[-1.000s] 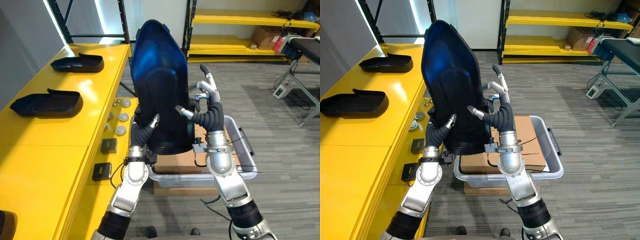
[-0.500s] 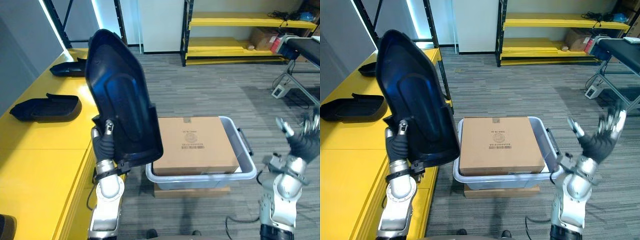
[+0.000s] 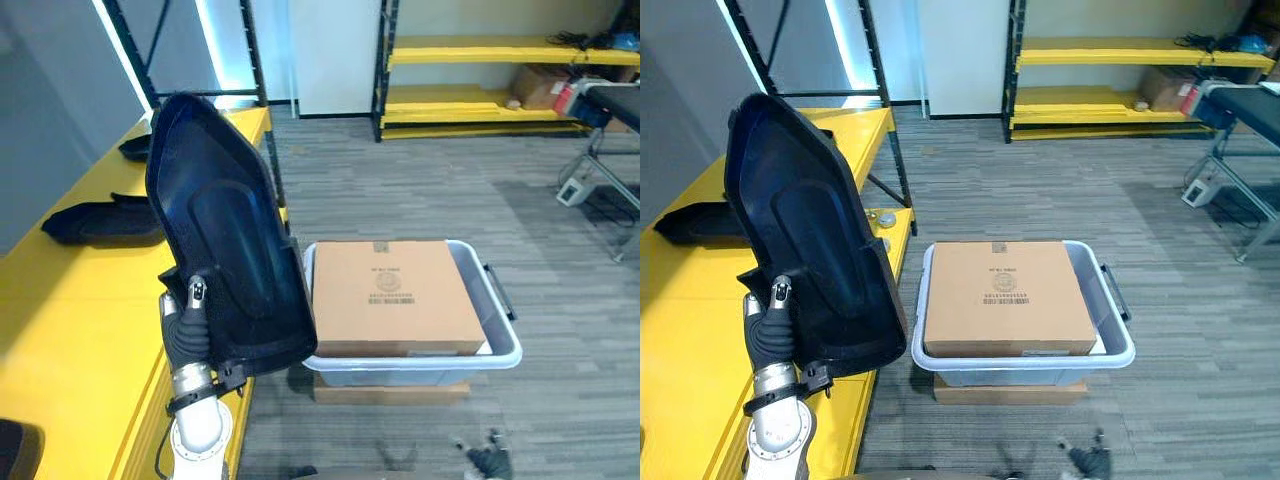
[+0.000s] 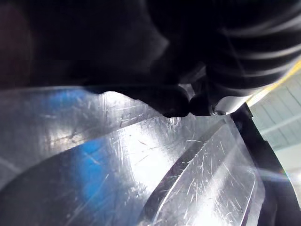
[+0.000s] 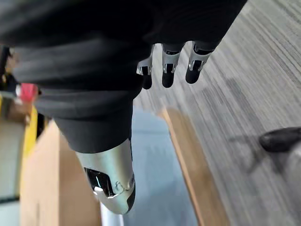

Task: Walk over and take plastic housings, then place them on the shelf

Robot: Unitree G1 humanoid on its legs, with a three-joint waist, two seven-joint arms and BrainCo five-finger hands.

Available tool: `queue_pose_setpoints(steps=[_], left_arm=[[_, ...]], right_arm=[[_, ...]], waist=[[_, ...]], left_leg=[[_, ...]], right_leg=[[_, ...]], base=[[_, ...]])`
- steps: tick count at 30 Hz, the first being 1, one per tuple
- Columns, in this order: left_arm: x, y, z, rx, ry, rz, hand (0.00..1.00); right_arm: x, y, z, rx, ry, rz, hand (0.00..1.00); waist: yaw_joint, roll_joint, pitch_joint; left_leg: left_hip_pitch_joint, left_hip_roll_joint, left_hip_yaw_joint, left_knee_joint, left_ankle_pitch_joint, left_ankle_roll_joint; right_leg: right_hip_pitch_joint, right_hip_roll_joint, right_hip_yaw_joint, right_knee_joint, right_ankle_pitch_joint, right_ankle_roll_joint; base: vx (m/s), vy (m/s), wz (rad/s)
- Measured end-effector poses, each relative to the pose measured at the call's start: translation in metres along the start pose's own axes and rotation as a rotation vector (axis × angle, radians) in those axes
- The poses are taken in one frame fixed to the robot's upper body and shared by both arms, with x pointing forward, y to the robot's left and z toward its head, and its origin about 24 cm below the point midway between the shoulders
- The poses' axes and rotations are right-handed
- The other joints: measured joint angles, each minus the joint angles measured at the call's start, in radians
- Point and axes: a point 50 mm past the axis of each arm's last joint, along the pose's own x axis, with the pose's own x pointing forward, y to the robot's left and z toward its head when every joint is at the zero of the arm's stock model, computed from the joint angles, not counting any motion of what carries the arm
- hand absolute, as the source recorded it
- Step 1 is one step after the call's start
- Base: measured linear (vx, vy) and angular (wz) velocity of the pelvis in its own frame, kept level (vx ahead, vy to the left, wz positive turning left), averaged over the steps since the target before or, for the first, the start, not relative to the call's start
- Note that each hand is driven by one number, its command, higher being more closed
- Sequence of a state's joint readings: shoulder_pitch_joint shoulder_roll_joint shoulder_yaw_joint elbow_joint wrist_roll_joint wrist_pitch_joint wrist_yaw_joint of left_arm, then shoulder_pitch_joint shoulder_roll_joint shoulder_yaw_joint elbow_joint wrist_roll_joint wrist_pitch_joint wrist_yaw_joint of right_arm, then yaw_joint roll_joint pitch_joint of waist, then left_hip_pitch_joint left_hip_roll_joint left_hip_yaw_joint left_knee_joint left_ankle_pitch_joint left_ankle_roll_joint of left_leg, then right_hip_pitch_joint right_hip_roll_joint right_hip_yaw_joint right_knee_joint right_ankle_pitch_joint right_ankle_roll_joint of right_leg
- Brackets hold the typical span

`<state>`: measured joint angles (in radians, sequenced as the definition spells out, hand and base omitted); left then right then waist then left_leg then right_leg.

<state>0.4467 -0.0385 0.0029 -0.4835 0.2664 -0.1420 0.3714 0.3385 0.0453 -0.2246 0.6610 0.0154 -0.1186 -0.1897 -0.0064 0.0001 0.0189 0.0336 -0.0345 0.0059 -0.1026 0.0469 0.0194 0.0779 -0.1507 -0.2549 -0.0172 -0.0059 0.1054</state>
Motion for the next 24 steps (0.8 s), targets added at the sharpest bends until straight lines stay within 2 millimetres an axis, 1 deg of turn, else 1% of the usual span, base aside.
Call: queue_pose_setpoints(steps=[1, 2, 3, 4, 5, 6, 7, 8, 9, 10, 11, 12, 13, 14, 15, 16, 17, 18, 20, 21, 22, 23, 24], left_arm=[[-0.002, 0.001, -0.001, -0.001, 0.011, 0.003, 1.00], [-0.004, 0.002, -0.001, -0.013, 0.020, 0.009, 1.00], [-0.005, 0.004, 0.000, -0.017, 0.020, 0.015, 1.00], [-0.006, 0.006, 0.003, -0.019, 0.018, 0.024, 1.00], [-0.006, 0.006, 0.004, -0.022, 0.011, 0.026, 1.00], [-0.005, 0.006, 0.007, -0.034, 0.000, 0.030, 1.00], [-0.004, 0.006, 0.008, -0.044, -0.005, 0.033, 1.00], [-0.002, 0.005, 0.012, -0.069, -0.019, 0.040, 1.00], [0.000, 0.005, 0.013, -0.076, -0.024, 0.047, 1.00], [0.002, 0.004, 0.013, -0.094, -0.027, 0.055, 1.00], [0.003, 0.003, 0.015, -0.106, -0.035, 0.061, 1.00], [0.004, 0.002, 0.016, -0.110, -0.039, 0.057, 1.00], [0.004, 0.001, 0.016, -0.114, -0.042, 0.054, 1.00], [0.006, -0.001, 0.017, -0.121, -0.049, 0.045, 1.00], [0.007, -0.003, 0.018, -0.127, -0.058, 0.042, 1.00], [0.007, -0.002, 0.019, -0.127, -0.061, 0.044, 1.00], [0.008, -0.003, 0.019, -0.131, -0.065, 0.046, 1.00], [0.009, -0.004, 0.019, -0.134, -0.067, 0.044, 1.00], [0.010, -0.005, 0.020, -0.137, -0.073, 0.037, 1.00], [0.010, -0.008, 0.020, -0.141, -0.076, 0.014, 1.00], [0.010, -0.010, 0.020, -0.143, -0.076, 0.008, 1.00], [0.011, -0.017, 0.021, -0.160, -0.082, -0.017, 1.00], [0.011, -0.020, 0.023, -0.172, -0.090, -0.030, 1.00]], right_arm=[[0.000, 0.003, 0.001, -0.026, -0.003, 0.016, 0.00], [0.000, 0.009, 0.001, -0.050, -0.001, 0.039, 0.00], [0.001, 0.012, 0.000, -0.056, 0.005, 0.048, 0.00], [0.001, 0.016, -0.001, -0.063, 0.012, 0.063, 0.00], [0.000, 0.019, -0.001, -0.067, 0.013, 0.073, 0.00], [0.001, 0.022, 0.001, -0.071, 0.006, 0.082, 0.00], [0.002, 0.024, 0.004, -0.071, -0.001, 0.086, 0.00], [0.006, 0.028, 0.012, -0.070, -0.026, 0.095, 0.00], [0.007, 0.029, 0.015, -0.069, -0.034, 0.095, 0.00], [0.010, 0.034, 0.025, -0.065, -0.060, 0.101, 0.00], [0.014, 0.035, 0.034, -0.067, -0.086, 0.097, 0.00], [0.017, 0.038, 0.040, -0.069, -0.100, 0.098, 0.00], [0.018, 0.039, 0.043, -0.069, -0.108, 0.102, 0.00], [0.019, 0.043, 0.047, -0.078, -0.116, 0.114, 0.00], [0.020, 0.049, 0.051, -0.093, -0.129, 0.136, 0.00], [0.021, 0.051, 0.054, -0.096, -0.138, 0.142, 0.00], [0.022, 0.055, 0.059, -0.092, -0.149, 0.151, 0.00], [0.022, 0.057, 0.059, -0.089, -0.147, 0.155, 0.00], [0.024, 0.061, 0.057, -0.101, -0.121, 0.165, 0.00], [0.024, 0.062, 0.054, -0.122, -0.101, 0.165, 0.00], [0.024, 0.061, 0.053, -0.127, -0.097, 0.163, 0.00], [0.024, 0.056, 0.048, -0.137, -0.082, 0.153, 0.00], [0.023, 0.053, 0.043, -0.140, -0.067, 0.148, 0.00]], waist=[[0.008, -0.005, 0.003], [0.024, -0.010, 0.006], [0.025, -0.011, 0.006], [0.026, -0.026, 0.012], [0.028, -0.025, 0.012], [0.043, -0.030, 0.014], [0.054, -0.035, 0.021], [0.073, -0.031, 0.042], [0.078, -0.032, 0.049], [0.077, -0.033, 0.055], [0.077, -0.027, 0.070], [0.077, -0.022, 0.071], [0.075, -0.020, 0.073], [0.078, -0.021, 0.073], [0.079, -0.022, 0.073], [0.079, -0.021, 0.073], [0.079, -0.023, 0.074], [0.078, -0.024, 0.074], [0.080, -0.026, 0.075], [0.074, -0.024, 0.087], [0.074, -0.023, 0.089], [0.070, -0.004, 0.095], [0.064, -0.006, 0.098]], left_leg=[[-0.001, -0.003, -0.020, 0.000, 0.000, 0.000], [-0.005, -0.009, -0.054, 0.000, 0.001, -0.001], [-0.006, -0.013, -0.074, 0.000, 0.003, -0.003], [-0.015, -0.020, -0.122, 0.002, 0.012, -0.006], [-0.031, -0.029, -0.159, 0.012, 0.023, -0.006], [-0.061, -0.041, -0.199, 0.040, 0.026, -0.009], [-0.076, -0.047, -0.217, 0.054, 0.027, -0.011], [-0.106, -0.060, -0.248, 0.085, 0.022, -0.005], [-0.121, -0.059, -0.232, 0.090, 0.017, 0.000], [-0.143, -0.045, -0.160, 0.101, 0.001, 0.015], [-0.169, -0.013, -0.026, 0.123, -0.005, 0.020], [-0.194, 0.022, 0.120, 0.150, -0.017, 0.037], [-0.196, 0.040, 0.199, 0.164, -0.018, 0.037], [-0.202, 0.061, 0.313, 0.186, -0.031, 0.050], [-0.206, 0.062, 0.368, 0.188, -0.037, 0.052], [-0.211, 0.051, 0.358, 0.185, -0.037, 0.053], [-0.212, 0.026, 0.338, 0.172, -0.032, 0.052], [-0.211, 0.013, 0.330, 0.167, -0.030, 0.056], [-0.199, -0.024, 0.314, 0.157, -0.040, 0.076], [-0.167, -0.046, 0.282, 0.160, -0.057, 0.095], [-0.161, -0.048, 0.274, 0.162, -0.061, 0.097], [-0.125, -0.048, 0.231, 0.173, -0.082, 0.106], [-0.116, -0.047, 0.211, 0.177, -0.088, 0.106]], right_leg=[[0.008, -0.003, -0.027, 0.004, -0.006, 0.001], [0.015, -0.010, -0.063, 0.018, -0.017, 0.003], [0.024, -0.014, -0.088, 0.023, -0.021, 0.005], [0.037, -0.028, -0.148, 0.042, -0.034, 0.009], [0.043, -0.032, -0.195, 0.059, -0.046, 0.012], [0.046, -0.047, -0.254, 0.081, -0.062, 0.014], [0.046, -0.052, -0.278, 0.091, -0.070, 0.015], [0.055, -0.064, -0.340, 0.113, -0.087, 0.018], [0.059, -0.069, -0.370, 0.121, -0.092, 0.021], [0.065, -0.076, -0.415, 0.126, -0.096, 0.024], [0.079, -0.083, -0.473, 0.134, -0.096, 0.025], [0.089, -0.092, -0.524, 0.137, -0.099, 0.029], [0.098, -0.096, -0.550, 0.138, -0.101, 0.033], [0.112, -0.103, -0.596, 0.139, -0.102, 0.037], [0.118, -0.115, -0.625, 0.143, -0.101, 0.040], [0.118, -0.120, -0.637, 0.143, -0.101, 0.039], [0.122, -0.134, -0.651, 0.142, -0.101, 0.039], [0.125, -0.142, -0.652, 0.141, -0.101, 0.039], [0.133, -0.179, -0.653, 0.174, -0.099, 0.036], [0.123, -0.246, -0.623, 0.328, -0.099, -0.006], [0.118, -0.257, -0.606, 0.362, -0.097, -0.027], [0.075, -0.284, -0.471, 0.517, -0.099, -0.105], [0.035, -0.271, -0.367, 0.577, -0.129, -0.107]], base=[[-0.04, -0.023, 0.74], [0.02, -0.017, 0.79], [0.02, -0.015, 1.14], [0.05, -0.009, 1.33], [0.06, 0.001, 1.71], [0.06, 0.005, 1.38], [0.04, -0.010, 1.48], [0.00, -0.015, 1.13], [-0.02, -0.016, 1.37], [-0.02, 0.007, 1.33], [-0.02, 0.036, 1.57], [0.01, 0.053, 1.34], [0.06, 0.063, 1.22], [0.10, 0.062, 1.04], [0.10, 0.060, 0.89], [0.08, 0.076, 0.62], [0.07, 0.072, 0.43], [0.10, 0.093, 0.47], [0.16, 0.113, 0.42], [0.16, 0.107, 0.42], [0.22, 0.151, 0.65], [0.15, 0.088, 0.50], [0.22, 0.098, 0.82]])
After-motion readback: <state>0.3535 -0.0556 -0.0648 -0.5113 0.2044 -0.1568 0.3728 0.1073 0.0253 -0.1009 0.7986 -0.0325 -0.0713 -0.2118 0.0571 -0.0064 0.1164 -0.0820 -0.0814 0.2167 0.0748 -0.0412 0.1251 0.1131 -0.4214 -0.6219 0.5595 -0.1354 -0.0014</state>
